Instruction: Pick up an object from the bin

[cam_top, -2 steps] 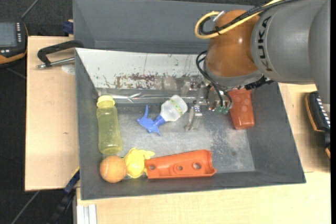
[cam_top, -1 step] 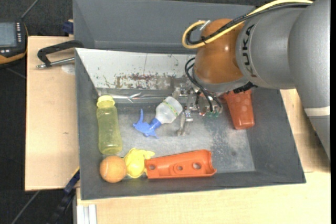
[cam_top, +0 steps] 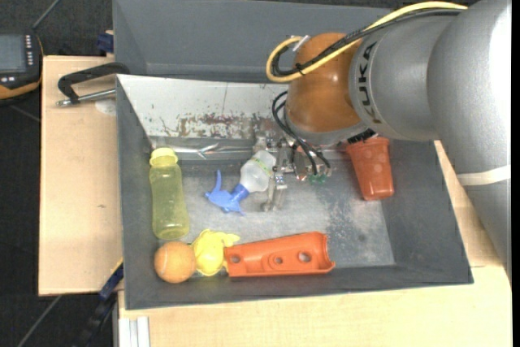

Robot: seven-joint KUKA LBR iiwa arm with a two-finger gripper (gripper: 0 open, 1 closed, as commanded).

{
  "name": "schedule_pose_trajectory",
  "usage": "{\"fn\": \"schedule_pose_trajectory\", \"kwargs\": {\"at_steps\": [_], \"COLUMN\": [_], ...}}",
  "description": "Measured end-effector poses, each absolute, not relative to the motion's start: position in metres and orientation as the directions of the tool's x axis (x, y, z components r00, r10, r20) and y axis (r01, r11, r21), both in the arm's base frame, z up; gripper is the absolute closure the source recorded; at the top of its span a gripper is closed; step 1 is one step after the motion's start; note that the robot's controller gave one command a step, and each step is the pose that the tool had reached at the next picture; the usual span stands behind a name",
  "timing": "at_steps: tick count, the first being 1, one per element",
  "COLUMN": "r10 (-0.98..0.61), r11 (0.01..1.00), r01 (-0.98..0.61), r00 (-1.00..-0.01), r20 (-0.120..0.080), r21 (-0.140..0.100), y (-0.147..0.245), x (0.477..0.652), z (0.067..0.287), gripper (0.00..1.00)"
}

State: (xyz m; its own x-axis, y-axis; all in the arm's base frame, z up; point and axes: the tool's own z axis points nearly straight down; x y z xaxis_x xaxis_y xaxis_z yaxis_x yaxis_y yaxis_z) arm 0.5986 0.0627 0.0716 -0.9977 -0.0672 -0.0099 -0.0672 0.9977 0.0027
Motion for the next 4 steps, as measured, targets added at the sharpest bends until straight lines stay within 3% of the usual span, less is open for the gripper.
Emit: {"fn": "schedule_pose_trajectory", "kwargs": {"at_steps": [1,3,4], "r10": [-0.148,-0.15,-0.279], "r11": [0.989,0.989,0.96], "r01": [-0.148,-0.15,-0.279], "r00": [-0.989,-0.989,-0.96], "r20": [-0.006,-0.006,-0.009], "r21": [0.004,0.004,0.004], "y": [0.078,0.078,0.07], "x": [0.588,0.588,0.59], "z": [0.071,0.071,0.099], "gripper": [1.0,1.0,1.0]}}
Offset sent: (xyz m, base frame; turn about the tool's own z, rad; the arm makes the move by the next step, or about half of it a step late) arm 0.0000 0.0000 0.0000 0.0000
